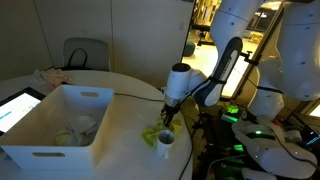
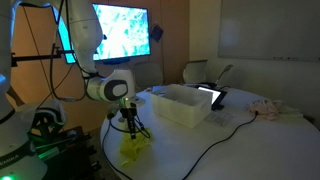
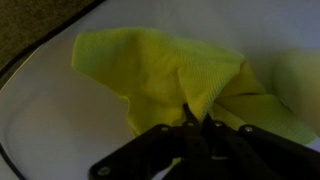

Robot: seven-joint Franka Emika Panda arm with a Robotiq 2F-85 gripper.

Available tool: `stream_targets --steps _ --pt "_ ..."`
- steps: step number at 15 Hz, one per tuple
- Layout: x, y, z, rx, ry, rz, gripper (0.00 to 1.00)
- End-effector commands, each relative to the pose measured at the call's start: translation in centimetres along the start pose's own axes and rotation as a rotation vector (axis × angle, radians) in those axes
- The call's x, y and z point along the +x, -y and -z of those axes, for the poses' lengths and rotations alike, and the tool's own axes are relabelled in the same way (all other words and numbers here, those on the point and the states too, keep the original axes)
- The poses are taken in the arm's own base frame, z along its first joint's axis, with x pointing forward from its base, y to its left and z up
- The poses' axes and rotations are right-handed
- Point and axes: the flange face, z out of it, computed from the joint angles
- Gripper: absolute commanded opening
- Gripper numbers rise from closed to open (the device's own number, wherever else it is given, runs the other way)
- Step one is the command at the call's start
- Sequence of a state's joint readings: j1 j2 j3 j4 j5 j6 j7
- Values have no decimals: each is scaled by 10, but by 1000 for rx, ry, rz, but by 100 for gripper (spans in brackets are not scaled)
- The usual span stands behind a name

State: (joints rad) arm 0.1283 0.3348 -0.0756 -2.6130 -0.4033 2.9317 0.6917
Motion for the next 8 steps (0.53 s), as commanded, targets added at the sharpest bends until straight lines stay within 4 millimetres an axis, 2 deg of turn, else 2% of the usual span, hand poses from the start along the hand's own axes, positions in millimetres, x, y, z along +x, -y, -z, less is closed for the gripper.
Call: stream_targets --steps 1,4,8 --pt "11 7 16 6 -42 -9 2" --pt "26 10 38 27 -85 -30 2" --pt "44 19 87 37 -169 -64 2"
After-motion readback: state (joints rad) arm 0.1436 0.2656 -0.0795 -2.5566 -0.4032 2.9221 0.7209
